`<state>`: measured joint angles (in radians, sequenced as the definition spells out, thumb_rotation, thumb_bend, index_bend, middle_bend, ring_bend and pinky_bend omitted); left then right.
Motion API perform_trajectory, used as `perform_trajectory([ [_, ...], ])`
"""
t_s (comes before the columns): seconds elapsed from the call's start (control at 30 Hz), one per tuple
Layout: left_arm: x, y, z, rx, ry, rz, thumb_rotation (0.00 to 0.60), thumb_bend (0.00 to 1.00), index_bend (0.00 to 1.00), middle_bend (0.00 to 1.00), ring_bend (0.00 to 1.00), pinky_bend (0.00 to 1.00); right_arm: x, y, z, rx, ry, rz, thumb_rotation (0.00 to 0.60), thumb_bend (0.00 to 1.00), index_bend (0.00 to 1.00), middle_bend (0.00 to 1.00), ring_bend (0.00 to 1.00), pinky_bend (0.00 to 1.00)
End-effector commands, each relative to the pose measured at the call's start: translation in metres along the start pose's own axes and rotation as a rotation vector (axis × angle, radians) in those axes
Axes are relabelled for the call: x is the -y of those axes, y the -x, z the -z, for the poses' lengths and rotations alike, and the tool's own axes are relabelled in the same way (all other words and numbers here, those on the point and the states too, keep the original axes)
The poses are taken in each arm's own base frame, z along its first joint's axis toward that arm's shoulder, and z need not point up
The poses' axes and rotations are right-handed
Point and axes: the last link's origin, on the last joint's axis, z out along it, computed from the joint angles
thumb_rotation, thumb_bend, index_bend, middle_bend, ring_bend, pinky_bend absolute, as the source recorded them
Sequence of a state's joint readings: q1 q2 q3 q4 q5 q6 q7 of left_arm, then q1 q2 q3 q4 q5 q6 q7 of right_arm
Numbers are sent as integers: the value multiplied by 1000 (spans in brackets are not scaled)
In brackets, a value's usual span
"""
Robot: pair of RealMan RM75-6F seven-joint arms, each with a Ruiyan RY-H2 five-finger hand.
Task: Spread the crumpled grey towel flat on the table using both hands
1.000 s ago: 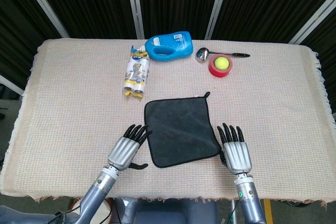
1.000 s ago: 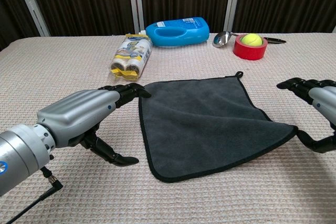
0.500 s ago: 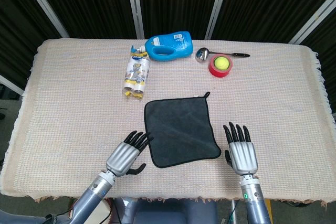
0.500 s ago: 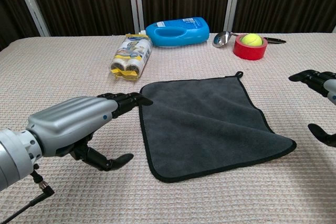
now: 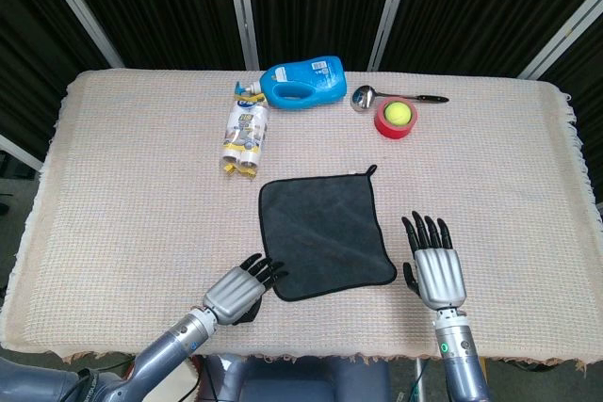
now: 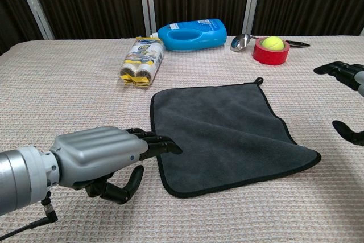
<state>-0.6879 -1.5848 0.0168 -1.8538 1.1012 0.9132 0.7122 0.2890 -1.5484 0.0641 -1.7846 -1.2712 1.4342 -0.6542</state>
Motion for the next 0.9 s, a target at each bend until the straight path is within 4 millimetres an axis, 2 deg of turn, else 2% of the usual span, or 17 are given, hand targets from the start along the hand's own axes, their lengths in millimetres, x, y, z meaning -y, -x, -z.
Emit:
perform_trajectory([
  [0.03,-6,6,-5,49,16,-24,600,854,65,23,0,31,0,0,0,0,0,0,600,502,0,0,0,0],
  [0.5,-15,20,-9,114,20,-27,600,856,72,36,0,31,0,2,0,3,-6,-9,600,502,0,0,0,0],
  [0.9,-7,24,12,134,29,-50,600,857,86,37,0,31,0,4,1,4,-1,-20,600,502,0,0,0,0],
])
